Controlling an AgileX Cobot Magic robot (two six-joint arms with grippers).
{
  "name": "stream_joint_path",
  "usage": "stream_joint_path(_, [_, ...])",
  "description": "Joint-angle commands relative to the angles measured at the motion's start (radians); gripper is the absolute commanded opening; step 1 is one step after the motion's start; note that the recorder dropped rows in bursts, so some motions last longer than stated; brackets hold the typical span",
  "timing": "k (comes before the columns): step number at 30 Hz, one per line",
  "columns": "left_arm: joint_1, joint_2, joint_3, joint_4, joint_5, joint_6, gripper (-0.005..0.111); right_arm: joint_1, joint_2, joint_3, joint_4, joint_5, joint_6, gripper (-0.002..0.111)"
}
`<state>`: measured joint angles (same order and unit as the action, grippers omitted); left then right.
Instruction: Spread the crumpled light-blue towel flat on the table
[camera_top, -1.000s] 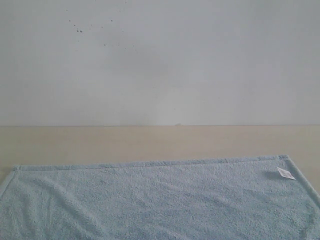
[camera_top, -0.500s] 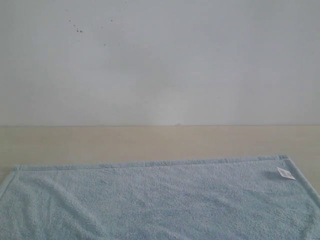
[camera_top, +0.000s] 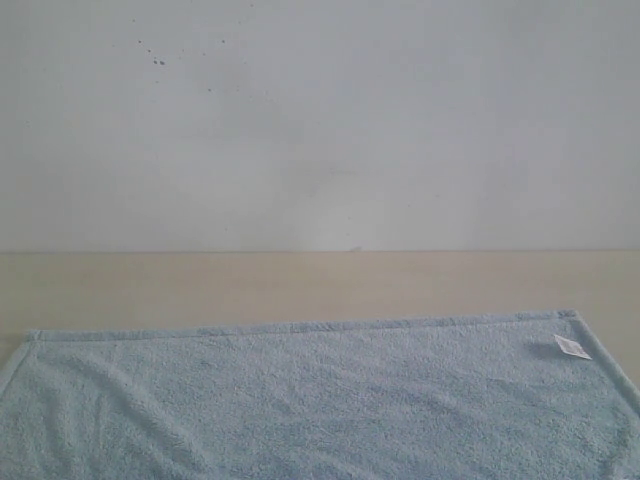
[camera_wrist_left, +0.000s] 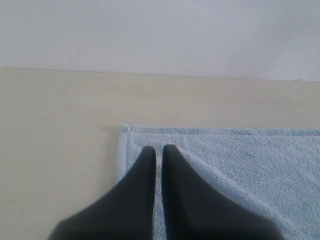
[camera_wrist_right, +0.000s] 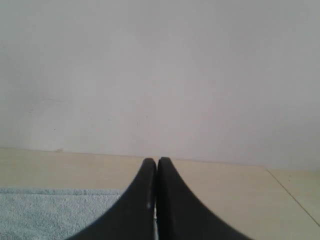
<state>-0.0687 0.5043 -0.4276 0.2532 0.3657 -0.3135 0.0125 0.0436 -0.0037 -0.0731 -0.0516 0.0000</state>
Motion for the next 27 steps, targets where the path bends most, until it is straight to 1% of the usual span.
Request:
stream_joint_path(1, [-0.006,-0.008,0.001,0.000,-0.003,-0.007,0.004,0.000,-0.001,0.004,0.015,0.035,-0.011,0.000])
stream_joint_path(10, [-0.006,-0.008,0.001,0.000,-0.003,-0.007,0.004,0.000,-0.001,0.004,0.018,0.022,0.000,0.000])
stream_joint_path(12, [-0.006,-0.008,0.001,0.000,-0.003,-0.007,0.004,0.000,-0.001,0.004,0.058,0.022,-0.011,0.000])
stream_joint_path(14, [-0.006,-0.008,0.001,0.000,-0.003,-0.007,0.004,0.000,-0.001,0.004,0.121,0.026,-0.069,0.000])
stream_joint_path(19, [-0.006,-0.008,0.001,0.000,-0.003,-0.007,0.004,0.000,-0.001,0.004,0.145,0.115,-0.142,0.000])
stream_joint_path(23, [-0.006,-0.008,0.001,0.000,-0.003,-0.007,0.004,0.000,-0.001,0.004,0.145,0.136,-0.147,0.000])
stream_joint_path(27, [-0.006,-0.008,0.001,0.000,-0.003,-0.007,0.004,0.000,-0.001,0.004,0.145,0.152,-0.110,0.000])
